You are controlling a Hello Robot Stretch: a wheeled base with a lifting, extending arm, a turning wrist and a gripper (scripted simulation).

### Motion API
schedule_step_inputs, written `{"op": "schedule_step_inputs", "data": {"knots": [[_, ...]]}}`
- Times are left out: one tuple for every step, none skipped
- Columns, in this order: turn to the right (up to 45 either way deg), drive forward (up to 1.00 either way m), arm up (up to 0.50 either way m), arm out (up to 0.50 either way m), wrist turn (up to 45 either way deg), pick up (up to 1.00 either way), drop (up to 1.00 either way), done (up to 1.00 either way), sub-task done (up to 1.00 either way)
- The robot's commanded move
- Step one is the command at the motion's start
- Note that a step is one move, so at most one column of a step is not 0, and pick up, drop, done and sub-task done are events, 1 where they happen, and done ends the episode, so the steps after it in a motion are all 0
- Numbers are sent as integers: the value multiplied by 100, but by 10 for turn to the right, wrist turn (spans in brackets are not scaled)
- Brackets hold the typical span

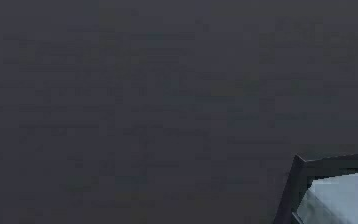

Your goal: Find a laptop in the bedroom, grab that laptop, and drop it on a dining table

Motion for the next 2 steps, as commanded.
{"op": "schedule_step_inputs", "data": {"knots": [[0, 0, 50, 0, 0, 0, 0, 0, 0], [0, 0, 30, 0, 0, 0, 0, 0, 0]]}}
